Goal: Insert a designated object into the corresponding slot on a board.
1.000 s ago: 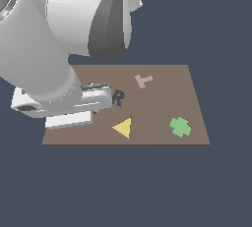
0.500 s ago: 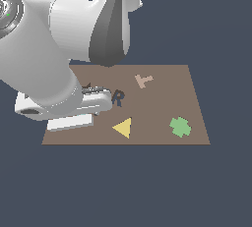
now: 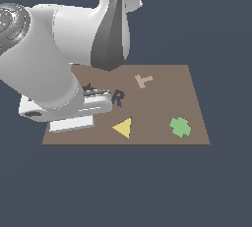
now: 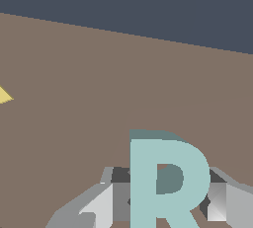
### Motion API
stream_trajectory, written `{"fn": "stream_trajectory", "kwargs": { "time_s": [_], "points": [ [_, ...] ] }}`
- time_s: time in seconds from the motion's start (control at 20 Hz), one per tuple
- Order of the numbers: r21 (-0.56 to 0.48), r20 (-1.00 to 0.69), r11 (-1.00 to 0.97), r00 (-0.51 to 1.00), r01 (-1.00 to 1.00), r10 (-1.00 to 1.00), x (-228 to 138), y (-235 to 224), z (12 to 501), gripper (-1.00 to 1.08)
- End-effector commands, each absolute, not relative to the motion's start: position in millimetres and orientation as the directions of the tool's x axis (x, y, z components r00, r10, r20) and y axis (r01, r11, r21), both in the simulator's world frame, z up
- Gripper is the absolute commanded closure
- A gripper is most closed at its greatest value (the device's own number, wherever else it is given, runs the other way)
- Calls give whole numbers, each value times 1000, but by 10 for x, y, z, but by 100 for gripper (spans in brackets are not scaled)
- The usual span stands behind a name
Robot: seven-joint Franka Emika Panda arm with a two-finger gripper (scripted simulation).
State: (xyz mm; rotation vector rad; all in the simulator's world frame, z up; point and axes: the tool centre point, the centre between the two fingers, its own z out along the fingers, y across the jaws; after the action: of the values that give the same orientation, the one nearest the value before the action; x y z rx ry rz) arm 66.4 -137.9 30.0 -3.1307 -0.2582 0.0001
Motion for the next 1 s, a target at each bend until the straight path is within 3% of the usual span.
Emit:
{"fn": "stream_trajectory", "kwargs": {
  "time_s": [0.0, 0.95],
  "points": [
    [0, 0, -987, 987, 164, 164, 664, -1382, 299, 108],
    [0, -1, -970, 970, 243, 243, 701, -1342, 332, 108]
  ]
}}
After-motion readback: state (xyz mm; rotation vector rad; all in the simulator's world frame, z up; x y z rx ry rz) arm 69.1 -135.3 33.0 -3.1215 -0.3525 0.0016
